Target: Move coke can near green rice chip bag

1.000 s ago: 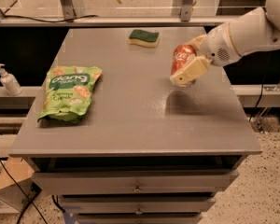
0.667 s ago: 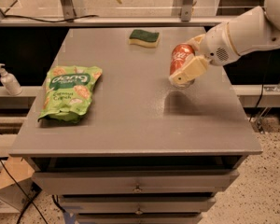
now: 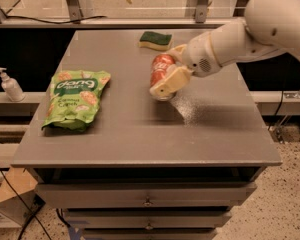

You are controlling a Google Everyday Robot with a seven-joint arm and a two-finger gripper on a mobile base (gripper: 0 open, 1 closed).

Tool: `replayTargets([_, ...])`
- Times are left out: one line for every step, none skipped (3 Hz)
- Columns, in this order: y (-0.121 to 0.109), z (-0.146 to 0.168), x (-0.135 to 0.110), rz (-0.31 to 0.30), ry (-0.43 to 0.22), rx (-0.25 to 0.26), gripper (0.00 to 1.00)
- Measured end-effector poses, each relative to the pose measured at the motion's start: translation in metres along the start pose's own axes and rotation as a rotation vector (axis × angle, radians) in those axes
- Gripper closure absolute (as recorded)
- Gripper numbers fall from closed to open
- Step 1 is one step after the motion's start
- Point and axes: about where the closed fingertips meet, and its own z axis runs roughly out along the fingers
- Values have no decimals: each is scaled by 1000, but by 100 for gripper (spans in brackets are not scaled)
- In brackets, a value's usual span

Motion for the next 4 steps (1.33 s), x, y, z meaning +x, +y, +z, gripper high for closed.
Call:
replayTargets([22,42,-23,10,-94,-108,100])
replayTargets([38,80,-36,60,-169,-192,100])
replayTargets([50,111,-40,108,-199,-239,83])
replayTargets([59,128,-45,138,-222,-264,59])
